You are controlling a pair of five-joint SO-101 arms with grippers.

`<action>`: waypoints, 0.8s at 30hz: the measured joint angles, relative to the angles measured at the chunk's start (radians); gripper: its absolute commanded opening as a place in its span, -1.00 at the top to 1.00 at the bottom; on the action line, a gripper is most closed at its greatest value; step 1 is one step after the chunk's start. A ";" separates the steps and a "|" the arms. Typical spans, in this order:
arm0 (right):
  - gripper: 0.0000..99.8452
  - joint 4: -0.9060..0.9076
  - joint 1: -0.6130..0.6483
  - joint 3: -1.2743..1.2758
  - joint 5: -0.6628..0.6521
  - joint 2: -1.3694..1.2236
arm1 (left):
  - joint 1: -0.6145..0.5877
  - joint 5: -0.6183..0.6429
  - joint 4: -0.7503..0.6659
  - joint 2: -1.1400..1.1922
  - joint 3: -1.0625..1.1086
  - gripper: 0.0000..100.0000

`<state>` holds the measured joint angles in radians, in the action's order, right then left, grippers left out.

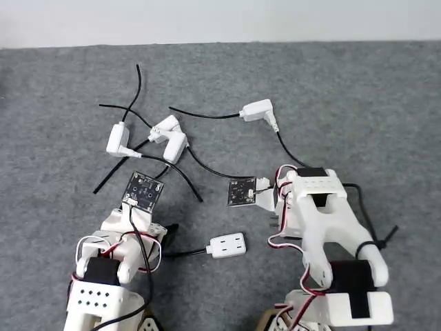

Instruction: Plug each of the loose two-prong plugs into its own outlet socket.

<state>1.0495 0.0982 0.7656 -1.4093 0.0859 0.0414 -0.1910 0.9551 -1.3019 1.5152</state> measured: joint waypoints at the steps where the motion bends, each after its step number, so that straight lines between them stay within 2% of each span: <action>1: 0.66 0.000 0.002 0.000 0.000 0.000 | 0.000 0.000 0.000 0.000 0.000 0.43; 11: 0.67 0.000 0.009 0.000 0.000 0.000 | 0.000 0.000 0.000 0.000 0.000 0.43; 13: 0.79 0.000 0.015 0.000 0.000 0.000 | 0.000 0.000 0.000 0.000 0.000 0.43; 15: 1.00 -0.002 0.021 0.000 0.000 0.000 | 0.000 0.000 0.000 0.000 0.000 0.43; 17: 0.94 -0.018 0.031 -0.002 0.000 0.000 | 0.000 0.000 0.000 0.000 0.000 0.43; 24: 0.98 -0.021 0.040 -0.002 0.000 0.000 | 0.000 0.000 0.000 0.000 0.000 0.43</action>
<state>1.0280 0.1381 0.7641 -1.4093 0.0859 0.0414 -0.1910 0.9551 -1.3019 1.5152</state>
